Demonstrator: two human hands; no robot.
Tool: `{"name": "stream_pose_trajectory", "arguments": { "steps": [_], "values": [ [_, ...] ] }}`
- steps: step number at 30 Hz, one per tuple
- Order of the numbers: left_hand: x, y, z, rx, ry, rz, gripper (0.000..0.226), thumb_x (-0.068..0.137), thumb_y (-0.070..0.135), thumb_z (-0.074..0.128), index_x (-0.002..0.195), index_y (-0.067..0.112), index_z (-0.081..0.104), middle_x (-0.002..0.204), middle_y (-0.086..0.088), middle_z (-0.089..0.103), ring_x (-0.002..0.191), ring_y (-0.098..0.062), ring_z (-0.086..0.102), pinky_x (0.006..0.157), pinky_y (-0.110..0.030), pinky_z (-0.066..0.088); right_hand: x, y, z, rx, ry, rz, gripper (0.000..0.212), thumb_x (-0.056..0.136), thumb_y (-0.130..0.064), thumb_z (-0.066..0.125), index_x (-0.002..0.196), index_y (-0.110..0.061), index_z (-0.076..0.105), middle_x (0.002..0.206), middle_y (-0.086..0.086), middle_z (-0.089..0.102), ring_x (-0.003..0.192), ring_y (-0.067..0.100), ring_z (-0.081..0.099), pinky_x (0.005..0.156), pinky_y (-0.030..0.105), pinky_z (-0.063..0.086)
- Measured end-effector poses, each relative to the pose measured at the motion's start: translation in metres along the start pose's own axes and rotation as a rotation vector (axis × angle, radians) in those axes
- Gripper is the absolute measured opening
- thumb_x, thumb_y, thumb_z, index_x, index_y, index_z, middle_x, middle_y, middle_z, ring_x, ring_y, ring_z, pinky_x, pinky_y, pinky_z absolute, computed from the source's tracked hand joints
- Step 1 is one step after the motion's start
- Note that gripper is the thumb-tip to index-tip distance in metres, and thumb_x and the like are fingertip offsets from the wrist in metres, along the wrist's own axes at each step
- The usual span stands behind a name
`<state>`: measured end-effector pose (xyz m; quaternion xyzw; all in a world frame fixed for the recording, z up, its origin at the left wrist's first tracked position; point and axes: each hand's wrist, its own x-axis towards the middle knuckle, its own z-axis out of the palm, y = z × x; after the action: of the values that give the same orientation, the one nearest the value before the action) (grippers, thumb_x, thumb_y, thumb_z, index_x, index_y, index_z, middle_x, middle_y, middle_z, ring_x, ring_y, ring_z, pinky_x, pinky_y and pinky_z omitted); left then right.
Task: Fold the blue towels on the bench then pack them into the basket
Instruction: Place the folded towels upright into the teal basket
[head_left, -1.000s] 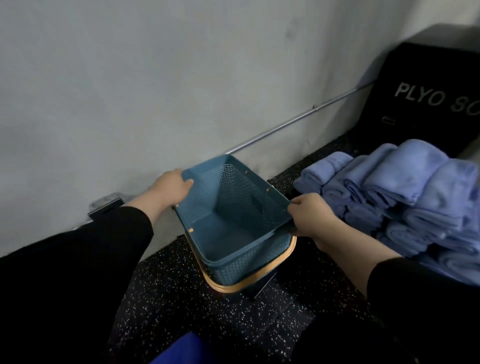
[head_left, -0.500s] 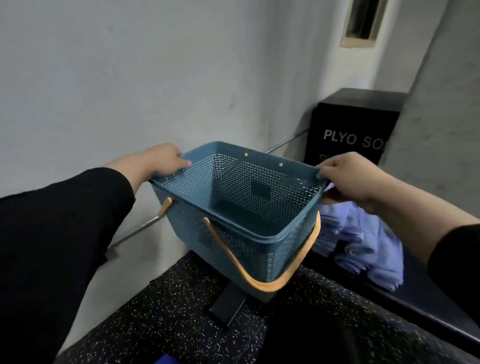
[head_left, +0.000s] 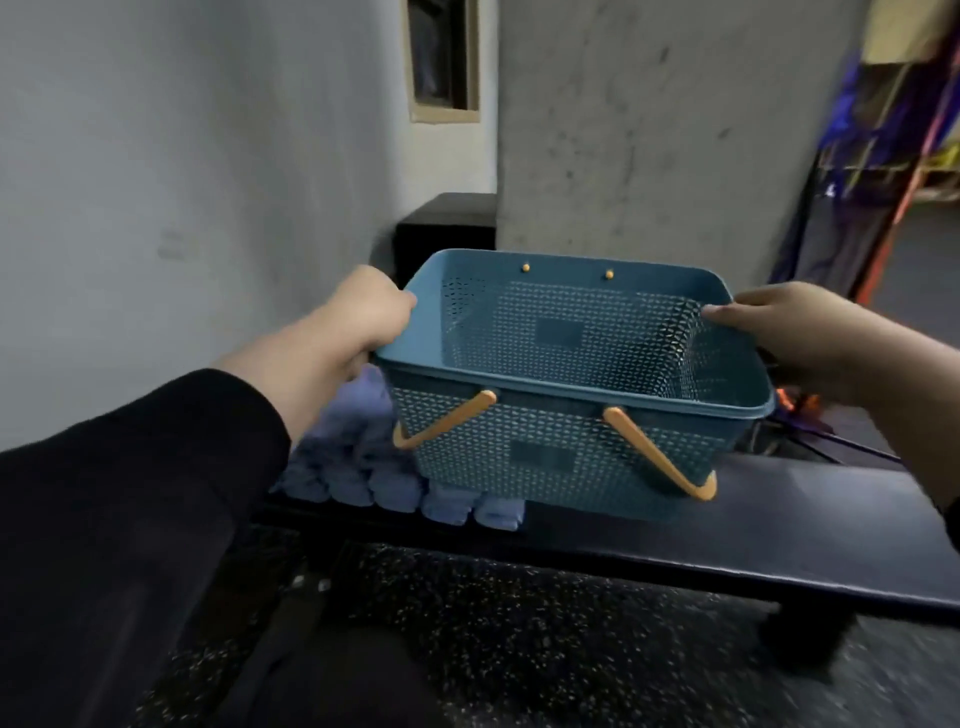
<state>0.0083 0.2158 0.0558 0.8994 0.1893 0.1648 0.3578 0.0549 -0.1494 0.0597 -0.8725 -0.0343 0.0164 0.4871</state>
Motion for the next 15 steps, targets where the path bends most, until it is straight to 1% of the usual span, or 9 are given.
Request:
{"name": "stream_pose_trajectory", "arguments": {
  "steps": [2,4,5,6,8,9,12,14,15],
  "values": [
    [0.003,0.017,0.052,-0.011,-0.021,0.003,0.030,0.098,0.021,0.057,0.074,0.004,0.058,0.081,-0.016,0.060,0.070,-0.029,0.056,0.060,-0.030,0.032,0.002,0.033,-0.022,-0.108,0.061,0.030,0.019,0.098,-0.024,0.064,0.103,-0.007,0.071,0.092,0.011,0.075,0.082,0.028,0.073,0.076,0.041,0.060],
    [-0.001,0.025,0.103,-0.039,-0.052,0.002,0.032,0.098,0.023,0.058,0.072,0.006,0.062,0.072,-0.011,0.061,0.070,-0.028,0.057,0.057,-0.032,0.032,0.006,0.069,-0.035,-0.189,0.141,0.067,0.012,0.097,-0.015,0.061,0.100,-0.008,0.069,0.086,0.009,0.072,0.074,0.025,0.070,0.068,0.037,0.059],
    [-0.006,0.026,0.128,-0.039,-0.077,0.010,0.035,0.099,0.023,0.057,0.067,0.008,0.058,0.065,-0.008,0.057,0.065,-0.027,0.054,0.053,-0.033,0.031,0.011,0.088,-0.040,-0.196,0.172,0.105,0.010,0.097,-0.012,0.058,0.097,-0.009,0.068,0.084,0.009,0.070,0.071,0.025,0.068,0.064,0.037,0.059],
    [-0.010,0.027,0.153,-0.043,-0.105,0.023,0.039,0.099,0.021,0.056,0.062,0.010,0.053,0.060,-0.006,0.052,0.061,-0.026,0.051,0.051,-0.033,0.029,0.015,0.108,-0.042,-0.199,0.196,0.141,0.011,0.096,-0.010,0.057,0.095,-0.010,0.068,0.083,0.010,0.070,0.071,0.026,0.068,0.064,0.041,0.060],
    [-0.017,0.026,0.193,-0.051,-0.173,0.053,0.039,0.098,0.017,0.055,0.060,0.009,0.047,0.059,-0.007,0.048,0.056,-0.023,0.045,0.049,-0.032,0.026,0.031,0.147,-0.046,-0.214,0.236,0.199,0.013,0.093,-0.008,0.058,0.097,-0.008,0.070,0.086,0.013,0.072,0.078,0.032,0.070,0.073,0.051,0.061],
    [-0.017,0.025,0.211,-0.062,-0.203,0.053,0.036,0.097,0.015,0.055,0.063,0.005,0.050,0.061,-0.009,0.050,0.057,-0.023,0.047,0.050,-0.033,0.026,0.038,0.164,-0.047,-0.222,0.243,0.218,0.013,0.092,-0.009,0.060,0.098,-0.006,0.071,0.087,0.014,0.073,0.081,0.034,0.070,0.077,0.052,0.060],
    [-0.013,0.025,0.248,-0.083,-0.254,0.047,0.026,0.096,0.014,0.056,0.075,-0.001,0.062,0.071,-0.014,0.061,0.066,-0.028,0.056,0.054,-0.033,0.032,0.064,0.203,-0.050,-0.299,0.227,0.270,0.013,0.091,-0.007,0.060,0.095,-0.004,0.071,0.088,0.016,0.073,0.083,0.035,0.069,0.080,0.049,0.059],
    [-0.009,0.026,0.266,-0.079,-0.275,0.040,0.027,0.096,0.014,0.056,0.072,0.003,0.061,0.071,-0.012,0.062,0.066,-0.028,0.057,0.054,-0.032,0.032,0.081,0.222,-0.050,-0.341,0.208,0.290,0.016,0.090,-0.005,0.057,0.099,-0.005,0.071,0.091,0.017,0.073,0.084,0.036,0.069,0.079,0.049,0.059],
    [-0.007,0.024,0.274,-0.090,-0.283,0.029,0.029,0.096,0.013,0.055,0.068,0.006,0.058,0.068,-0.010,0.059,0.065,-0.027,0.055,0.054,-0.032,0.032,0.088,0.227,-0.049,-0.372,0.201,0.294,0.018,0.091,-0.005,0.055,0.102,-0.005,0.070,0.094,0.018,0.073,0.086,0.036,0.069,0.078,0.045,0.058]
  ]
}}
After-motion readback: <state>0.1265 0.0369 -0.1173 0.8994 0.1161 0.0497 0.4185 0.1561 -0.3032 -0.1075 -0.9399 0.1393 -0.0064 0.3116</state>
